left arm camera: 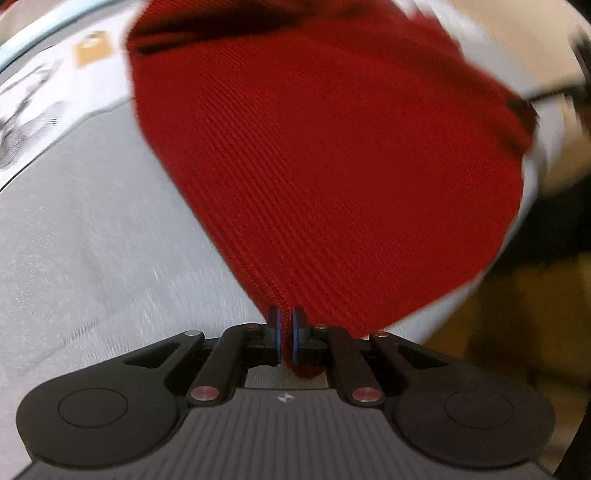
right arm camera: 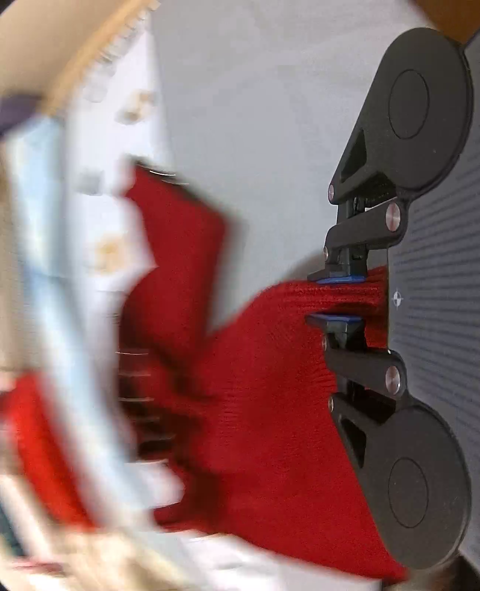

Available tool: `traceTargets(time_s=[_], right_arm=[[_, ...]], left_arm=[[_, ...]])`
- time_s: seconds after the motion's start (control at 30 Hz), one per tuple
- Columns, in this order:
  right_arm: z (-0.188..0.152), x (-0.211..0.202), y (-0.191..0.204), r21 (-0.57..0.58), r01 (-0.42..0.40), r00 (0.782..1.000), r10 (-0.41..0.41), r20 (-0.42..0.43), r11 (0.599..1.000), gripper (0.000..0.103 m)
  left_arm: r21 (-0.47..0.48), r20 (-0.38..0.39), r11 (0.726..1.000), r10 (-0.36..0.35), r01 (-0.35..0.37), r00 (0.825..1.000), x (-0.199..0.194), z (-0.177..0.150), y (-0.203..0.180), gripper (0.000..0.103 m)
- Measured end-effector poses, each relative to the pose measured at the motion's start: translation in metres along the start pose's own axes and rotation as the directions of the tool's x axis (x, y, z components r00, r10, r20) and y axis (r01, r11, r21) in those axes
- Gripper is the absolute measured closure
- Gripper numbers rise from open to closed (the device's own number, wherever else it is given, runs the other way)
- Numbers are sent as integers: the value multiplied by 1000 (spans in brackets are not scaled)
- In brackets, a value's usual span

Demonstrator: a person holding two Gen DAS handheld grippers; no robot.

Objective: Fold small clothes
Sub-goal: 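Lift the sweater with both tools and shake it out over the bed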

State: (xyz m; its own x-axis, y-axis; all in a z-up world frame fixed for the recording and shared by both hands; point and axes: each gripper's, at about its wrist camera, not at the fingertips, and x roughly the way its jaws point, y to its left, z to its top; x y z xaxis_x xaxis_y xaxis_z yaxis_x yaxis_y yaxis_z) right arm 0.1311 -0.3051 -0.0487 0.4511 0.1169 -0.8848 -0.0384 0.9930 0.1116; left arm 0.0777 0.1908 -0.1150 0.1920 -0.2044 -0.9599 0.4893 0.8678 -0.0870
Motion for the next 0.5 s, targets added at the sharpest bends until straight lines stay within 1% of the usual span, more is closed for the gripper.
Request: traceTargets(time_s=[0.03, 0.07, 0.1, 0.13, 0.17, 0.2, 0.23, 0.3, 0.33, 0.4, 0.47, 0.5], right_arm=[[-10, 14, 5, -62, -16, 994, 9, -113, 998, 86], [-18, 24, 11, -125, -6, 984, -16, -176, 992, 85], [-23, 28, 15, -183, 27, 980, -62, -187, 983, 82], [-26, 29, 17, -220, 60, 980, -99, -174, 974, 77], [-24, 27, 15, -211, 69, 983, -103, -154, 975, 72], [-20, 23, 9, -165, 54, 988, -77, -134, 985, 61], [-18, 19, 2, -114, 30, 992, -44, -115, 993, 54], [-13, 13, -7, -26, -13, 997, 11, -79, 1000, 53], [-11, 14, -9, 2, -22, 997, 23, -70, 1000, 53], [-7, 17, -11, 31, -25, 998, 27, -64, 999, 53], [-3, 21, -11, 46, -33, 998, 35, -55, 998, 53], [-1, 29, -8, 57, -35, 998, 38, -52, 998, 53]], left_arm=[[16, -15, 1000, -5, 5, 1000, 0, -3, -1, 98], [10, -20, 1000, -14, 15, 1000, -2, -5, 1, 98], [1, -22, 1000, -16, 16, 1000, -5, -5, 2, 98], [-8, -23, 1000, -12, 12, 1000, -7, -5, 4, 97], [-25, -26, 1000, 3, -4, 1000, -9, -4, 6, 97], [-43, -30, 999, 19, -20, 999, -11, -2, 9, 97], [-64, -32, 997, 40, -42, 999, -13, 0, 11, 97], [-85, -20, 993, 78, -80, 997, -24, 7, 12, 97], [-87, -1, 992, 91, -91, 996, -32, 11, 9, 97], [-114, 41, 988, 105, -100, 994, -47, 22, 3, 96], [-118, 76, 985, 139, -130, 987, -57, 35, -2, 94], [-122, 98, 984, 146, -134, 984, -59, 41, -3, 89]])
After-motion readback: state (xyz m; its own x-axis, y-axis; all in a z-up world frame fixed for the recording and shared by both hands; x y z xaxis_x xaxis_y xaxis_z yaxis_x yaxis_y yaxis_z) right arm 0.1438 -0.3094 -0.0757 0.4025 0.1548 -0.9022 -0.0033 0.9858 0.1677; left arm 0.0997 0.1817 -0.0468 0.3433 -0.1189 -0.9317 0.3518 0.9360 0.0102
